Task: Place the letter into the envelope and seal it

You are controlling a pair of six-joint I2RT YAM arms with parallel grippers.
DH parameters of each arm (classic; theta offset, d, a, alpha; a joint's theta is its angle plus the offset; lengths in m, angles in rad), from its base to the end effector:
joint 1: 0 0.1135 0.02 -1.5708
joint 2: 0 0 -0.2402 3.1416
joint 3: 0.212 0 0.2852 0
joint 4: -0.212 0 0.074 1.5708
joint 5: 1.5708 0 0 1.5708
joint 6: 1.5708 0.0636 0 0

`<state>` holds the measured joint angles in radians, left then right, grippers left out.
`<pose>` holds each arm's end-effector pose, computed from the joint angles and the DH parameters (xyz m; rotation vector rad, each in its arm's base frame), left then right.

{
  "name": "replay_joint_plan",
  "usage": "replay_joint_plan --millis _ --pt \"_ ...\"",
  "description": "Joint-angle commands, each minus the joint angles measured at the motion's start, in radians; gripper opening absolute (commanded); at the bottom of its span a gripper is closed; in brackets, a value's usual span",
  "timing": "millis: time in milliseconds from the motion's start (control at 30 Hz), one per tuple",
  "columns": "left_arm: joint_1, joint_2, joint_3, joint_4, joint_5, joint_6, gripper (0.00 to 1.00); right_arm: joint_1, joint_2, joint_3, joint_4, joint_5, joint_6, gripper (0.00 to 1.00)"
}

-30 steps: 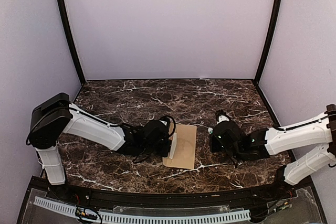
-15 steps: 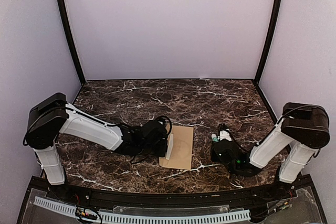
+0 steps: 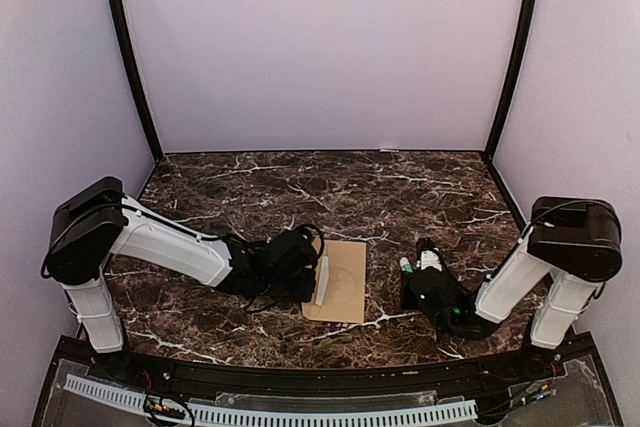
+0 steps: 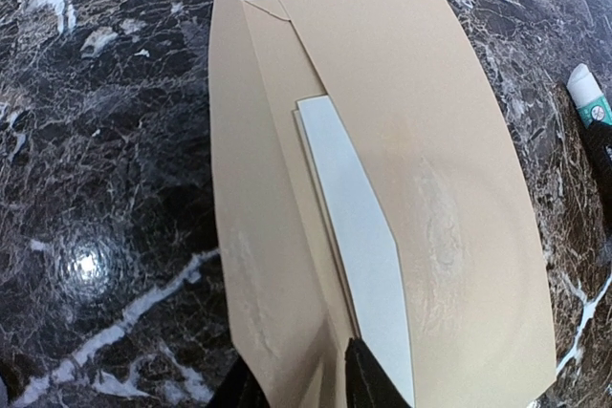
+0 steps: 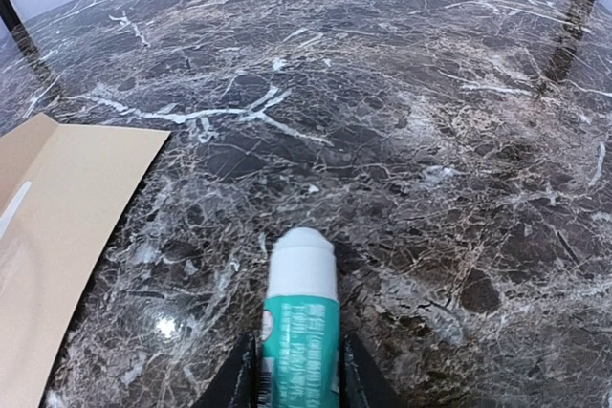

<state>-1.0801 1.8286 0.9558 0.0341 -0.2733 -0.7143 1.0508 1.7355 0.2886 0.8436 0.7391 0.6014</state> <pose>0.2021 -0.3419 0.0701 0.3161 2.4134 -0.5197 0.1629 0.1983 0.0125 -0.0481 2.0113 0.2440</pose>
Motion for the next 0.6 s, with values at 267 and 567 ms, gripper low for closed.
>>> replay_joint_plan --millis 267,567 --pt "0.01 -0.106 0.054 -0.098 0.065 0.069 0.38 -0.005 -0.297 0.021 -0.22 -0.078 0.02 0.43" --pt "0.101 -0.321 0.035 -0.203 0.066 0.137 0.34 -0.005 -0.451 0.159 -0.38 -0.263 -0.096 0.34"
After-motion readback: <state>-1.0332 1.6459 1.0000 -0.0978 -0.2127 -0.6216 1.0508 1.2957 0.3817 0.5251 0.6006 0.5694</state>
